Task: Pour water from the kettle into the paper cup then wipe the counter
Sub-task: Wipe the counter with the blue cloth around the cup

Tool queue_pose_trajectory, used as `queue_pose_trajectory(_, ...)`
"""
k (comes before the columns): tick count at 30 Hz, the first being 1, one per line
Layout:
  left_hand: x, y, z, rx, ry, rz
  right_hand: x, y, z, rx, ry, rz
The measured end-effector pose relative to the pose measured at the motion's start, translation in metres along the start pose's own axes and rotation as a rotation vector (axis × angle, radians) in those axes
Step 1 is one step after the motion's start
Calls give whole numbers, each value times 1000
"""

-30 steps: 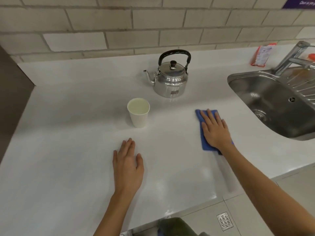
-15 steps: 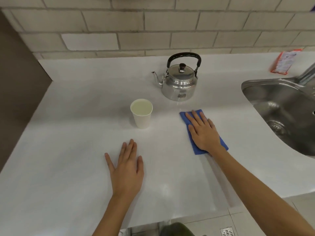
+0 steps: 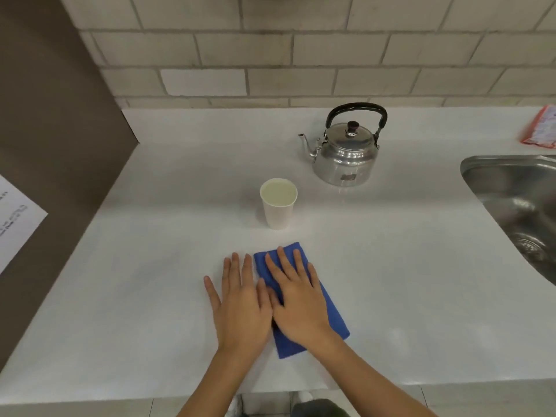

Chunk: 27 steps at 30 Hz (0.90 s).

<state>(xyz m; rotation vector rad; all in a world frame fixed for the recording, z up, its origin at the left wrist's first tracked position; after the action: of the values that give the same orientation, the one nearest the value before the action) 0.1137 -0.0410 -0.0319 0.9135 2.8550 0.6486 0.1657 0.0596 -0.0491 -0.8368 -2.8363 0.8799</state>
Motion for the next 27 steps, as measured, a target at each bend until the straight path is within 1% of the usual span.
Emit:
queue_pose_trajectory(1, -5, 7, -3, -4, 46, 2, 4, 5, -16, 216, -14, 52)
queue_pose_trajectory(2, -9, 17, -5, 2, 77, 26, 10, 15, -35, 419, 18, 116)
queue_pose_trajectory(3, -13, 30, -3, 1, 83, 69, 19, 26, -55, 540, 94, 164)
queue_pose_trajectory(4, -15, 45, 3, 2, 69, 121, 31, 35, -72, 594, 172, 203)
queue_pose_trajectory(5, -15, 59, 13, 8, 36, 158, 46, 39, -83, 623, 206, 225)
queue_pose_trajectory(6, -13, 71, 25, 20, -9, 166, 62, 37, -88, 646, 196, 221)
queue_pose_trajectory(9, 3, 88, 53, 104, -143, 101, 106, 18, -79, 661, 113, 154)
queue_pose_trajectory(11, 10, 90, 60, 184, -170, 81, 126, 12, -65, 641, 127, 135)
queue_pose_trajectory(14, 14, 88, 66, 211, -186, 112, 140, 8, -51, 607, 176, 132)
queue_pose_trajectory(17, 18, 85, 69, 202, -215, 221, 148, 9, -48, 621, 217, 119)
queue_pose_trajectory(20, 29, 88, 66, 173, -232, 377, 153, 10, -54, 605, 221, 110)
queue_pose_trajectory(25, 68, 97, 67, 101, -237, 611, 154, 12, -86, 613, 268, 81)
queue_pose_trajectory(27, 91, 95, 68, 94, -228, 662, 155, 13, -104, 607, 309, 64)
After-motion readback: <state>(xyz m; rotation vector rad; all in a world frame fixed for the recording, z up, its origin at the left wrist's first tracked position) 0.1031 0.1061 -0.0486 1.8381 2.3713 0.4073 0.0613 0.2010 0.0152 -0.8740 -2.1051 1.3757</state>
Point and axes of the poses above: each hand's wrist, its own x-axis towards the middle knuckle, its own z-axis out of the palm, y = z × x, the point moved 5 cm from there along x, towards the middle knuckle, and after that the axes turned 9 degrees about z, right-handed, at the moved point
